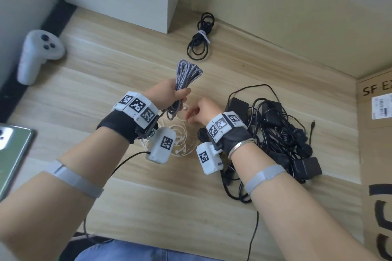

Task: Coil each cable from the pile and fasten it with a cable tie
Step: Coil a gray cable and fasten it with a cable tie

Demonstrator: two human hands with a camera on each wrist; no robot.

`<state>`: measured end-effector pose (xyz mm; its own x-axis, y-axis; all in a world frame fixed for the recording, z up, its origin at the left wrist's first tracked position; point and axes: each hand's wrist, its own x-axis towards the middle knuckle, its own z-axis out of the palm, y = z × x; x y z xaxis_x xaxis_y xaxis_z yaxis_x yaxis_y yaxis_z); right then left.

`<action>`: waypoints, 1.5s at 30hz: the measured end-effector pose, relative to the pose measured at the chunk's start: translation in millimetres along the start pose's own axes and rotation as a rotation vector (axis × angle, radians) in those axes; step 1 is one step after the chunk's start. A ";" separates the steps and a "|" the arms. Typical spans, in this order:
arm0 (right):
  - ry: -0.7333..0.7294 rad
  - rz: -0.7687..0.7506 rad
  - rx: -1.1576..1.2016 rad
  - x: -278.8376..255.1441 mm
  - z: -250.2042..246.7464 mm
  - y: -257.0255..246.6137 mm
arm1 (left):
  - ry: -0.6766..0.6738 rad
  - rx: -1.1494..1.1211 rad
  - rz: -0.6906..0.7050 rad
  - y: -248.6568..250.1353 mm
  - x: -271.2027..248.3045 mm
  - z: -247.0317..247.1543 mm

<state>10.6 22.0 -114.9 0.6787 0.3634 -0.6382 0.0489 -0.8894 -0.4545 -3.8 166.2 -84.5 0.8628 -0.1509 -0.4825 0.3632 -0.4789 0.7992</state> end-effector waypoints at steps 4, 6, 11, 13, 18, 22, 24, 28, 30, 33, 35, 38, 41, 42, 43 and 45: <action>0.060 0.012 0.045 -3.3 -3.4 4.3 | -0.057 -0.002 -0.004 5.1 2.5 1.8; 0.166 0.005 0.117 -9.7 -8.6 7.3 | -0.079 -0.037 -0.017 9.4 3.3 3.0; 0.437 -0.029 0.330 -26.3 -22.1 25.3 | -0.088 -0.085 -0.038 20.9 6.8 9.4; 0.526 -0.013 0.400 -32.8 -24.9 33.4 | -0.087 -0.140 -0.061 25.1 8.5 13.7; 0.545 0.022 0.692 -46.3 -27.5 46.7 | -0.066 -0.156 -0.085 35.1 10.9 29.9; 0.443 -0.027 1.111 -53.2 -23.9 47.4 | -0.087 -0.158 -0.110 43.6 10.7 43.5; 0.384 -0.059 1.248 -57.7 -23.2 45.4 | -0.109 -0.067 -0.103 49.5 10.1 47.5; 0.323 -0.044 1.334 -64.5 -22.6 43.8 | -0.094 0.050 -0.045 62.4 7.9 51.1; 0.291 -0.015 1.398 -67.6 -24.0 44.9 | -0.114 0.064 -0.037 65.8 6.3 54.9; 0.258 0.027 1.401 -71.4 -24.3 47.9 | -0.153 0.081 -0.038 65.2 8.5 61.8; 0.287 0.046 1.352 -73.5 -23.9 49.3 | -0.160 0.093 -0.039 63.6 10.9 65.6; 0.341 0.076 1.323 -77.4 -26.1 52.5 | -0.170 0.070 -0.050 63.8 11.7 69.2; 0.448 0.112 1.192 -80.3 -27.3 59.9 | -0.163 0.105 -0.054 64.2 14.0 71.6; 0.494 0.102 1.159 -80.8 -27.4 62.8 | -0.154 0.131 -0.056 65.4 14.2 72.1; 0.532 0.083 1.148 -81.7 -27.8 65.2 | -0.153 0.154 -0.060 66.7 14.5 73.2; 0.571 0.031 1.150 -84.7 -29.5 69.1 | -0.166 0.200 -0.065 68.9 15.9 77.0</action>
<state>-21.9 -78.4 -74.0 0.8985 -0.0763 -0.4323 -0.4361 -0.0417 -0.8990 7.8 64.2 -64.7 0.7645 -0.2456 -0.5960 0.3254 -0.6511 0.6857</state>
